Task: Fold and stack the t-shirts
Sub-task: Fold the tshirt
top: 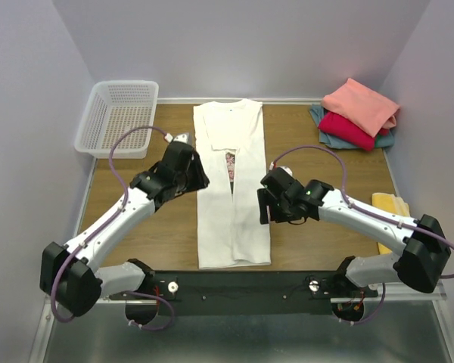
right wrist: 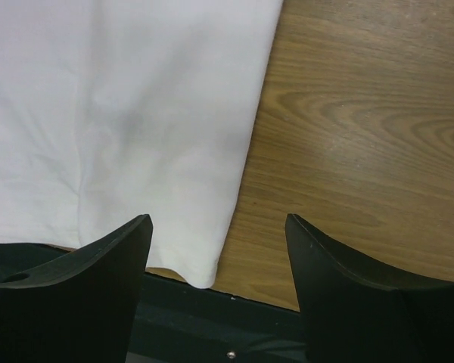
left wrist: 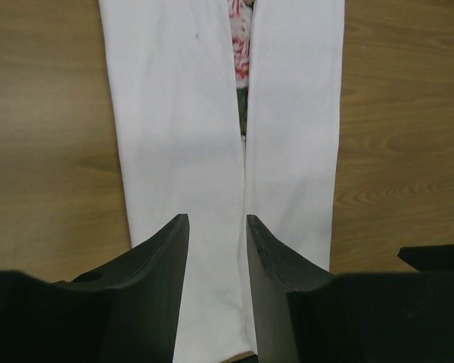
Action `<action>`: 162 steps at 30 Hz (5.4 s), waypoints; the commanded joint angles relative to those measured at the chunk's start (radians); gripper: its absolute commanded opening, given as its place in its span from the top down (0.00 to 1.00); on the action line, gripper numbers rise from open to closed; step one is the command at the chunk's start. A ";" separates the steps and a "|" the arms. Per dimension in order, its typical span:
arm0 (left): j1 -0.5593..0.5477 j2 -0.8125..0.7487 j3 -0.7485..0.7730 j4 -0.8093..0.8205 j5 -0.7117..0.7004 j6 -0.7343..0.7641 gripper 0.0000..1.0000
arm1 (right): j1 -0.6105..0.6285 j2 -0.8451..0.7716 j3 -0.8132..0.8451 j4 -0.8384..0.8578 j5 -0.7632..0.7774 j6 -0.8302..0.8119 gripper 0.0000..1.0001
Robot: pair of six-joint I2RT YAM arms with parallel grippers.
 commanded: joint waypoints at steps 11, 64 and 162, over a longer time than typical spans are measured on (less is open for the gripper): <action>-0.175 -0.287 -0.283 -0.384 -0.070 -0.319 0.62 | 0.004 -0.094 -0.175 0.044 -0.048 0.150 0.24; -0.549 0.056 -0.374 -0.411 -0.075 -0.775 0.55 | 0.122 -0.025 -0.265 0.160 -0.187 0.139 0.17; -0.120 0.386 0.238 -0.318 -0.403 -0.298 1.00 | -0.083 0.241 0.225 0.084 0.279 -0.104 0.99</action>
